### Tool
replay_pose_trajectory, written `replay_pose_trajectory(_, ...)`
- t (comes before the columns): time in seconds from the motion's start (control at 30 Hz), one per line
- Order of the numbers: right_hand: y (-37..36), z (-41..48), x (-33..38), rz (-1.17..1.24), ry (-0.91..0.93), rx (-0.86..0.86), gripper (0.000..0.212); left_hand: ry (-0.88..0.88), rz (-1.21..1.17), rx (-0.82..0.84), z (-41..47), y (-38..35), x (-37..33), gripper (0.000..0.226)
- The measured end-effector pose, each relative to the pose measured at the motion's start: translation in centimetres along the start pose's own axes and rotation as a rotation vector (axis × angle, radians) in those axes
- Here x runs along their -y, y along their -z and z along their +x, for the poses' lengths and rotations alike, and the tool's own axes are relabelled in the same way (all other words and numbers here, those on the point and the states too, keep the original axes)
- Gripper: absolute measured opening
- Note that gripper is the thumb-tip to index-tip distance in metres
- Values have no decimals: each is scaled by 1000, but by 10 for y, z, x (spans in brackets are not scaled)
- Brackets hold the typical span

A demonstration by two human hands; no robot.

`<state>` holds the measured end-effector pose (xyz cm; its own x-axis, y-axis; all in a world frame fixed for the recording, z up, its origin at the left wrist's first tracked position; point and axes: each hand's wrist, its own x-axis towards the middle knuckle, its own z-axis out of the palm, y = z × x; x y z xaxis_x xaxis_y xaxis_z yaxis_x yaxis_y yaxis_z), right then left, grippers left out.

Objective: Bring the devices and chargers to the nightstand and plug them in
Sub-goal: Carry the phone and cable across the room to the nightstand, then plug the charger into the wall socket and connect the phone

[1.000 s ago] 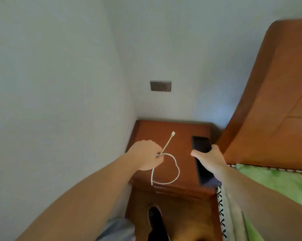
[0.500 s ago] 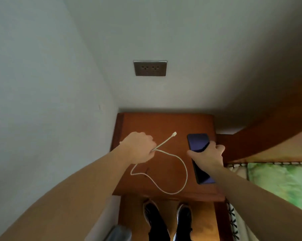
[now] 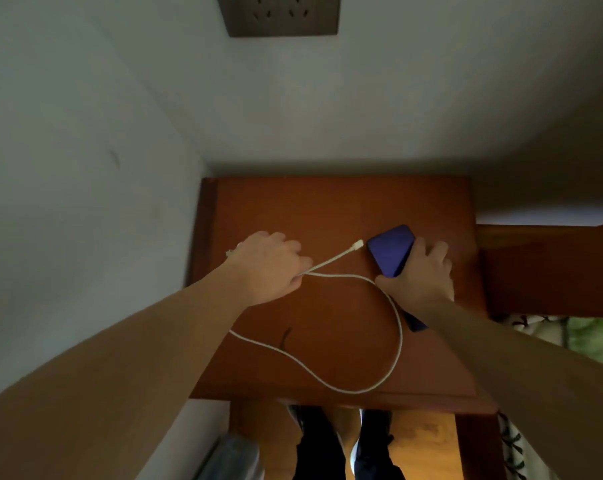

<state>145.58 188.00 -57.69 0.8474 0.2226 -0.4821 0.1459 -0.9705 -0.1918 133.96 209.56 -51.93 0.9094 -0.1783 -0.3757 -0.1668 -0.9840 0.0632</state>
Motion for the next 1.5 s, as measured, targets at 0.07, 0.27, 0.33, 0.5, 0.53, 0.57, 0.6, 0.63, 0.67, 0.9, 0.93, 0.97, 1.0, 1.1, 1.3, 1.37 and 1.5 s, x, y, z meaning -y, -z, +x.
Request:
replay_pose_trajectory(0.07,-9,8,0,-16,17,-14,106,-4,14,-24,7,-8,0,35)
replay_pose_trajectory(0.27,-22,23,2,-107,51,-93,108,-11,42,-10,20,-16,4,34)
replay_pose_trajectory(0.33,-25,25,-1,-115,62,-94,108,-18,45,-10,21,-17,4,30)
replay_pose_trajectory(0.5,-25,23,-5,-170,90,-89,106,-30,38,-16,26,-17,5,26)
replay_pose_trajectory(0.53,-22,23,-4,-151,79,-67,106,-38,38,-20,26,-17,4,26)
replay_pose_trajectory(0.57,-17,23,-3,-104,65,-50,105,-51,38,-27,27,-15,4,26)
replay_pose_trajectory(0.6,-11,25,1,-29,61,-53,99,-69,35,-38,27,-13,3,25)
replay_pose_trajectory(0.63,-3,26,6,62,80,-83,88,-91,32,-56,26,-11,2,25)
replay_pose_trajectory(0.67,5,27,14,155,119,-133,72,-116,35,-81,24,-8,1,25)
replay_pose_trajectory(0.9,62,37,82,835,167,40,15,-237,95,-253,15,15,-13,27)
replay_pose_trajectory(0.93,68,36,86,921,121,236,14,-247,96,-274,14,17,-14,29)
replay_pose_trajectory(0.97,71,36,90,934,109,457,21,-256,97,-287,13,18,-16,30)
replay_pose_trajectory(1.0,72,37,91,878,117,669,35,-263,101,-295,12,19,-18,32)
replay_pose_trajectory(1.1,67,35,95,654,176,1140,60,-281,156,-342,11,19,-22,30)
replay_pose_trajectory(1.3,56,19,93,823,203,1468,53,-285,190,-416,0,11,-27,27)
replay_pose_trajectory(1.37,54,12,91,914,186,1490,50,-267,154,-427,-3,10,-29,30)
replay_pose_trajectory(1.5,53,3,90,984,167,1390,43,-259,144,-482,-8,10,-33,32)
